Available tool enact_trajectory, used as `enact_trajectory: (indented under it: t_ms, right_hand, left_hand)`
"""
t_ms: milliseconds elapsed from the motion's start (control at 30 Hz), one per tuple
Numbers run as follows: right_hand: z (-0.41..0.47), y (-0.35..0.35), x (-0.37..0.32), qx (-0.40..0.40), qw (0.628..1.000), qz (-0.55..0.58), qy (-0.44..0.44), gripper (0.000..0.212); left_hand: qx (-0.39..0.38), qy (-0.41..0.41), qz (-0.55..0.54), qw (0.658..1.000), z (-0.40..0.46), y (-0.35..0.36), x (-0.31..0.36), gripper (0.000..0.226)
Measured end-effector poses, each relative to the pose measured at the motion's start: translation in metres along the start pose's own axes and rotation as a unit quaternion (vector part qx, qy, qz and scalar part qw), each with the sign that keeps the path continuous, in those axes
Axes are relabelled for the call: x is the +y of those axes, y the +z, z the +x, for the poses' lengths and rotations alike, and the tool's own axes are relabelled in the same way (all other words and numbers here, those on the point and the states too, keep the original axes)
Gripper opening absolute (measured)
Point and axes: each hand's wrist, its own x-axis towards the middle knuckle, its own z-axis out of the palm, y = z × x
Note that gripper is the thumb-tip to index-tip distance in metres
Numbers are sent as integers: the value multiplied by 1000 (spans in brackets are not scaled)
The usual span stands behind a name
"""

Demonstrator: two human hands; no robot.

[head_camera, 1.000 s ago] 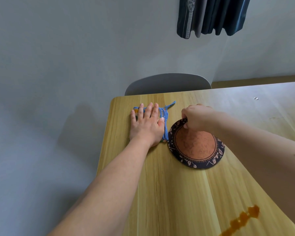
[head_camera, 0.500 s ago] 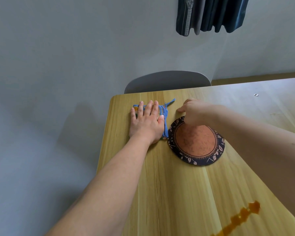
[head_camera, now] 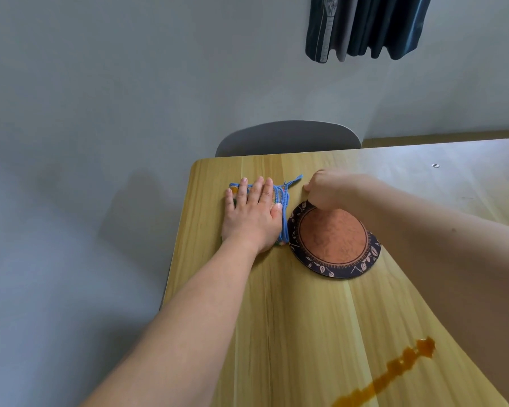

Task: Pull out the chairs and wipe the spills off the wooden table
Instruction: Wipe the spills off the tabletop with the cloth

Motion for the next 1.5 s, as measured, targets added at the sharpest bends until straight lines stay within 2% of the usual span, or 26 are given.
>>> enact_trajectory:
  t_ms: [533, 767, 867, 1000, 1067, 1200, 1300, 1400, 1500]
  right_hand:
    - [-8, 1, 0, 26, 999, -10, -19, 41]
    - [-18, -4, 2, -31, 999, -14, 12, 50]
    - [-27, 1, 4, -65, 998, 23, -11, 60]
    - [-40, 12, 14, -6, 997, 4, -77, 61]
    - [-42, 14, 20, 32, 995, 8, -90, 53]
    - [-42, 12, 21, 60, 994, 26, -91, 30]
    - [-36, 1, 20, 69, 992, 78, -72, 34]
    - [-27, -19, 21, 115, 983, 133, -52, 34]
    - [-16, -42, 20, 166, 962, 215, -33, 31]
  left_hand:
    - [-5, -10, -2, 1000, -78, 12, 8, 61]
    - [-9, -22, -1, 1000, -123, 20, 20, 71]
    - [-7, -21, 3, 1000, -125, 21, 18, 64]
    - [-9, -28, 3, 1000, -124, 18, 14, 62]
    - [-8, -23, 2, 1000, -124, 18, 15, 61]
    - [-11, -23, -4, 1000, -124, 17, 15, 61]
    - [-6, -20, 0, 1000, -125, 18, 14, 64]
    - [-4, -18, 1, 1000, -126, 20, 14, 72]
    - [8, -16, -4, 1000, -126, 19, 13, 69]
